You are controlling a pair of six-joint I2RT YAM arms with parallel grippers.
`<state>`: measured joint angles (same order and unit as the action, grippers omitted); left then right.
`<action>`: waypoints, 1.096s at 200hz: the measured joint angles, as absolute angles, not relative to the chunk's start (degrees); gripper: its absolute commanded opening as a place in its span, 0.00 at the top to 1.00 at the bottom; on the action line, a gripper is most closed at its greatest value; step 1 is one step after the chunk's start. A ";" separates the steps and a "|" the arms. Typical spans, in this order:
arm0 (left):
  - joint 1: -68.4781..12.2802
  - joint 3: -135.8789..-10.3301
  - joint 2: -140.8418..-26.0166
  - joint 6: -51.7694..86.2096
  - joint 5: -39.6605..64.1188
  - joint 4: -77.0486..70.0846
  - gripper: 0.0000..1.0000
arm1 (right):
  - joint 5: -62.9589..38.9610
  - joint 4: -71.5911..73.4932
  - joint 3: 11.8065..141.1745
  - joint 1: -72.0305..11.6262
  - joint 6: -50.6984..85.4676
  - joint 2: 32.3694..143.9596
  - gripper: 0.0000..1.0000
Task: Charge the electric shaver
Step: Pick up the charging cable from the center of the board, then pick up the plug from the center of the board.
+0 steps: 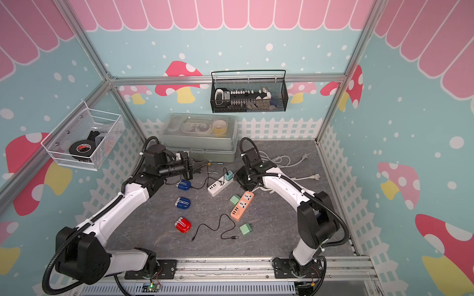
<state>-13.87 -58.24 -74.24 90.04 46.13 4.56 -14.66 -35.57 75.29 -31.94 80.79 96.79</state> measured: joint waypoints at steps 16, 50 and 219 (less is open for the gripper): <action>-12.73 -56.03 -71.96 89.62 46.30 6.02 1.00 | -15.00 -36.32 75.35 -33.08 80.40 99.37 0.56; -12.49 -53.54 -70.11 89.52 46.37 7.92 1.00 | -15.07 -36.60 75.75 -34.59 80.38 103.59 0.54; -11.99 -52.40 -67.77 89.56 46.76 8.36 1.00 | -11.44 -36.60 75.64 -35.75 79.75 106.80 0.48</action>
